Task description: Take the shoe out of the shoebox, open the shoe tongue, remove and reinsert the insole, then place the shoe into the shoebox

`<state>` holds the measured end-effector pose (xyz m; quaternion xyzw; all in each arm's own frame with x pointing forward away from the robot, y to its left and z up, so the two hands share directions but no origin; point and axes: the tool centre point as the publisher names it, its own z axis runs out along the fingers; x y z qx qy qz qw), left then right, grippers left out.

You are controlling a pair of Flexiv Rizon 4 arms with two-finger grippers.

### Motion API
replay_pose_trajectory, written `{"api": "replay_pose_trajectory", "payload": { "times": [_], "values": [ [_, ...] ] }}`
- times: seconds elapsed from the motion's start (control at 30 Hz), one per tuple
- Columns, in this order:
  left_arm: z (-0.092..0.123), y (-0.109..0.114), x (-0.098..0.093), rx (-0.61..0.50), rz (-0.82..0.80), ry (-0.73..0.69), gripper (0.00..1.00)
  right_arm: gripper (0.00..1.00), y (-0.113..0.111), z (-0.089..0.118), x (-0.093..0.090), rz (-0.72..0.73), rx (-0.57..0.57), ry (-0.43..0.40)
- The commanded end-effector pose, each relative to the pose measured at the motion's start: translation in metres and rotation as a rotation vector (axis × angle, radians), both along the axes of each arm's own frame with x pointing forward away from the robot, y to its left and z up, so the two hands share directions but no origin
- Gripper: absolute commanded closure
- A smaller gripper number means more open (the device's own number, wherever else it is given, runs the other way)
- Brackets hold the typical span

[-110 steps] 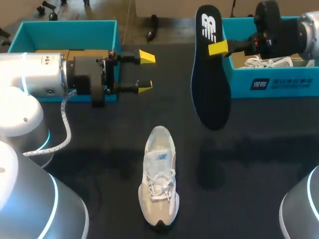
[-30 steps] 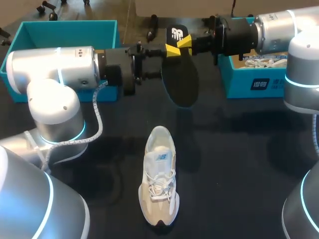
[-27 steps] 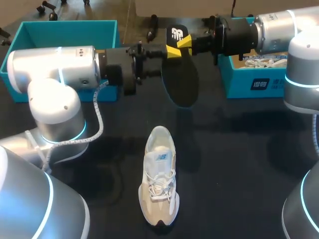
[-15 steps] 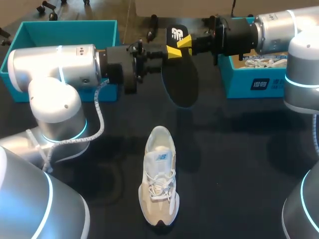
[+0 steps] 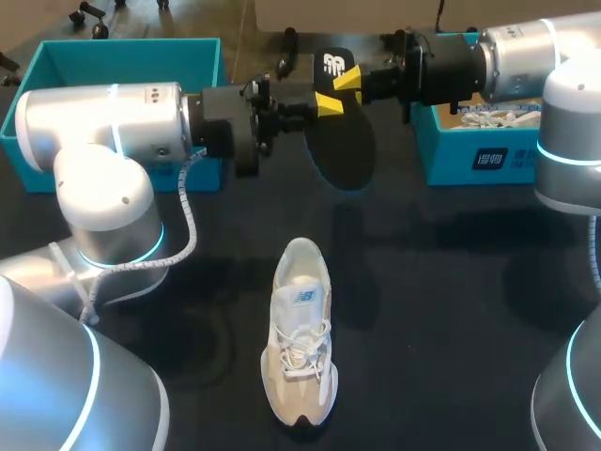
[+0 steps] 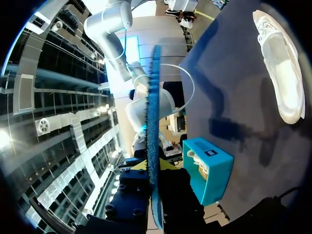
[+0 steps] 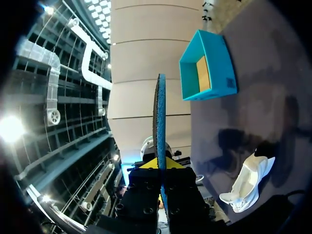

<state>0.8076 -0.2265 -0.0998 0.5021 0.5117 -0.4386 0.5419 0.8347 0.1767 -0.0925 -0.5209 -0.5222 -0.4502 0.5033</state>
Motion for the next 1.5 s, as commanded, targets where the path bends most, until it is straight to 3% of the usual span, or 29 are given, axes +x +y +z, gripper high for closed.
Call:
{"api": "replay_pose_trajectory", "payload": {
  "times": [0.03, 0.23, 0.27, 0.3, 0.33, 0.67, 0.87, 1.0, 1.03, 1.07, 1.43, 1.5],
  "values": [
    [-0.001, -0.002, 0.000, 0.003, 0.000, 0.000, 1.00, 1.00, 0.001, 0.000, -0.001, -0.001, -0.003, 0.000],
    [0.000, -0.006, -0.002, 0.003, -0.007, -0.003, 1.00, 1.00, 0.001, 0.000, -0.001, -0.005, 0.005, -0.003],
    [0.001, -0.006, -0.003, 0.004, -0.008, -0.005, 1.00, 0.80, 0.001, 0.000, -0.001, -0.009, 0.015, -0.009],
    [0.002, -0.006, -0.004, 0.004, -0.009, -0.006, 1.00, 0.45, 0.000, 0.001, -0.002, -0.010, 0.020, -0.011],
    [0.003, -0.005, -0.004, 0.005, -0.009, -0.007, 1.00, 0.00, 0.000, 0.002, -0.002, -0.015, 0.024, -0.017],
    [0.006, 0.033, -0.008, -0.016, 0.030, 0.066, 1.00, 0.00, -0.027, -0.001, -0.019, -0.068, 0.063, -0.047],
    [-0.002, 0.055, -0.008, -0.010, 0.077, 0.359, 1.00, 0.00, -0.039, -0.002, -0.024, -0.063, 0.038, -0.056],
    [-0.004, 0.066, -0.008, -0.078, 0.018, 0.561, 1.00, 0.00, -0.039, -0.002, -0.024, -0.063, 0.038, -0.056],
    [0.000, 0.068, -0.011, -0.040, 0.005, 0.527, 1.00, 0.00, -0.039, -0.002, -0.024, -0.063, 0.038, -0.056],
    [0.008, 0.068, -0.016, 0.082, 0.034, 0.390, 1.00, 0.00, -0.039, -0.002, -0.024, -0.063, 0.038, -0.056],
    [0.008, 0.068, -0.016, 0.082, 0.034, 0.390, 1.00, 0.00, -0.039, -0.002, -0.024, -0.063, 0.038, -0.056],
    [0.009, 0.068, -0.013, 0.000, -0.008, 0.537, 1.00, 0.00, -0.039, -0.002, -0.024, -0.063, 0.038, -0.056]
  ]
}}
